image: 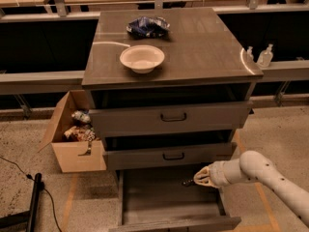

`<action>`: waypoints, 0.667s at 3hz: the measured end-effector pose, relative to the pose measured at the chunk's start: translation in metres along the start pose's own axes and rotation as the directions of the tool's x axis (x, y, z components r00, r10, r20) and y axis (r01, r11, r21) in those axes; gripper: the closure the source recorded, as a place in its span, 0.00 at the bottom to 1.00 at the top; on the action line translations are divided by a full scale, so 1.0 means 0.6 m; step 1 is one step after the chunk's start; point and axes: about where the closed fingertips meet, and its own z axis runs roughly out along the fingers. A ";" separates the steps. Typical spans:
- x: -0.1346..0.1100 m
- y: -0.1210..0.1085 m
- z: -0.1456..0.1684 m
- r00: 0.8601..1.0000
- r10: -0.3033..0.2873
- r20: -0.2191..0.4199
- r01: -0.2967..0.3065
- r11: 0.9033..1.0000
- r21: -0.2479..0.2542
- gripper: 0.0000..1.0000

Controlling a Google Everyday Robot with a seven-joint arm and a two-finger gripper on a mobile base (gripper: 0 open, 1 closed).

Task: Pick rxbar chocolate from bottom drawer and place on counter

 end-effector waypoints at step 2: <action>-0.068 -0.020 -0.166 0.998 -0.021 0.059 0.018 0.998 0.057 1.00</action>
Offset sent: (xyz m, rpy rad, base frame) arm -0.0329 -0.0489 0.1776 0.0967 -0.0894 0.0030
